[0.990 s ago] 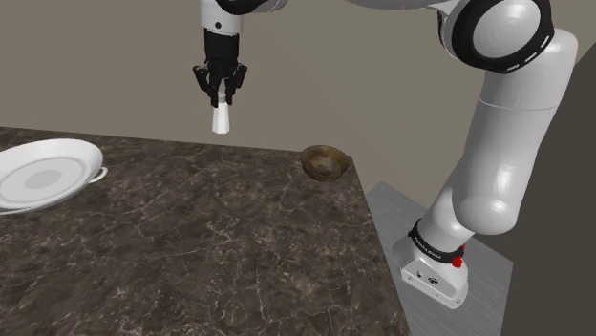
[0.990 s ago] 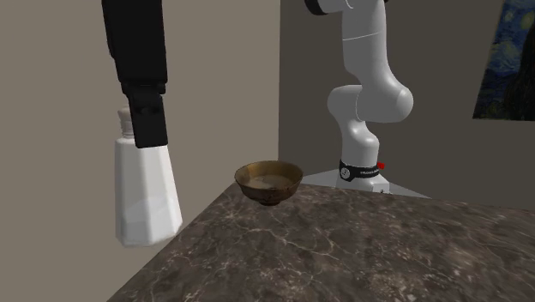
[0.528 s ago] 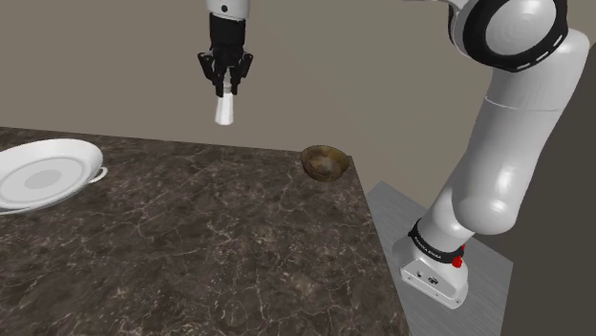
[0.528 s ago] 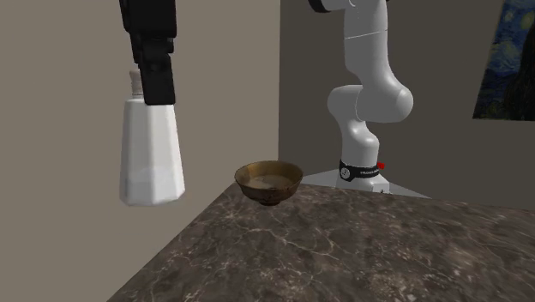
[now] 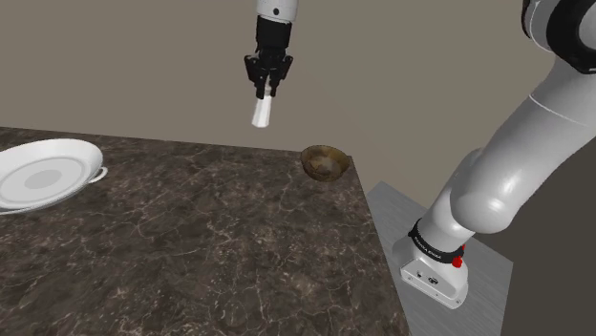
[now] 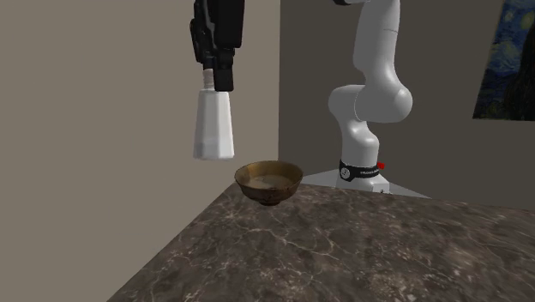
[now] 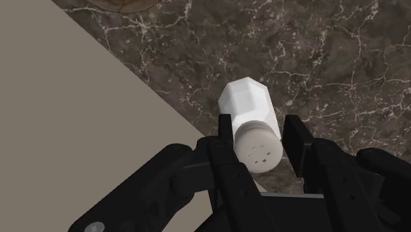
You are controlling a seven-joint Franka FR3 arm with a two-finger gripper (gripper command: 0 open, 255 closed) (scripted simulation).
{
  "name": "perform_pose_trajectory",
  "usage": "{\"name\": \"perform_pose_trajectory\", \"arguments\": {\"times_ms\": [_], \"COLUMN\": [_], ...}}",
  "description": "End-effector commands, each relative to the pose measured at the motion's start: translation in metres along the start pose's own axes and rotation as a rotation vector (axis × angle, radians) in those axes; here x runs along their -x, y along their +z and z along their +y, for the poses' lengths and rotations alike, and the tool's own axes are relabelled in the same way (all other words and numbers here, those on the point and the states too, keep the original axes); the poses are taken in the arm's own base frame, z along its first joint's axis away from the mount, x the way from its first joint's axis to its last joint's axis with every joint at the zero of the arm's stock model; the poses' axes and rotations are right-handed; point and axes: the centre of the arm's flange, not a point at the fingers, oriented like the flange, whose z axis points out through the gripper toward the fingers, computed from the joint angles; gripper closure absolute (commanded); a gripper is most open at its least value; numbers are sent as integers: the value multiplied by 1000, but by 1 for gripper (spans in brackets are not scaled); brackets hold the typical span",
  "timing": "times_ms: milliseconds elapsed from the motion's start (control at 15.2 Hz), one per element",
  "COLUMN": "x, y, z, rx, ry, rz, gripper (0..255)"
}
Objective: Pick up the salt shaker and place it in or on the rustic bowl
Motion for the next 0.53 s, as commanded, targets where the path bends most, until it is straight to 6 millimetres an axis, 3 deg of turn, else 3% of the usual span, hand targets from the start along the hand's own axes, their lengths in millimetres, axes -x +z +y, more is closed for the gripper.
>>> {"name": "perform_pose_trajectory", "arguments": {"times_ms": [0,462], "x": [21,89], "y": [-8,-25], "z": [19,80], "rx": [-1,-1], "ry": [-1,-1], "rz": [1,1], "gripper": [255,255]}}
